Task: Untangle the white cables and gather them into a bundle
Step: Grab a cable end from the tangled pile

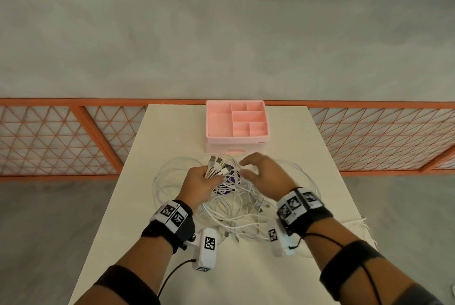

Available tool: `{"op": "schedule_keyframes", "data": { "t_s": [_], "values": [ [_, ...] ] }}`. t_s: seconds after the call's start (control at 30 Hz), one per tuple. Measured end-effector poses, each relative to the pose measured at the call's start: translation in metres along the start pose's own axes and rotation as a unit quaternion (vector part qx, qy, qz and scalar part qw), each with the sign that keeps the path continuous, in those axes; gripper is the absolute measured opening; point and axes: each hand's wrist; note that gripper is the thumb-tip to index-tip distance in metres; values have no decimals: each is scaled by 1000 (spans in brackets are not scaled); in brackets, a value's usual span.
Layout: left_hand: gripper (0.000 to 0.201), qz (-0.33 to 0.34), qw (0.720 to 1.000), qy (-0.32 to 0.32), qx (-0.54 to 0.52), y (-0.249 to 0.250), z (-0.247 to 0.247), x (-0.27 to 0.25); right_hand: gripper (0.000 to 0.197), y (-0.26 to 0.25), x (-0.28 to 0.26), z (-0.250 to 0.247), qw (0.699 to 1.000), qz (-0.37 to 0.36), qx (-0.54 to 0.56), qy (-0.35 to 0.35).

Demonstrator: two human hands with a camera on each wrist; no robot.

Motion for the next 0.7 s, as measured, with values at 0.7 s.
{"op": "schedule_keyframes", "data": {
  "t_s": [0.7],
  "values": [
    [22,-21,990,127,59,-28,-34,8,24,-29,-11,-91,864,-10,465,194]
  ]
}}
Point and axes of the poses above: each hand's wrist, its own x-axis towards the middle knuckle, its own z-axis out of the palm, y = z × x, and after that the axes turned 11 degrees about -y, right-handed
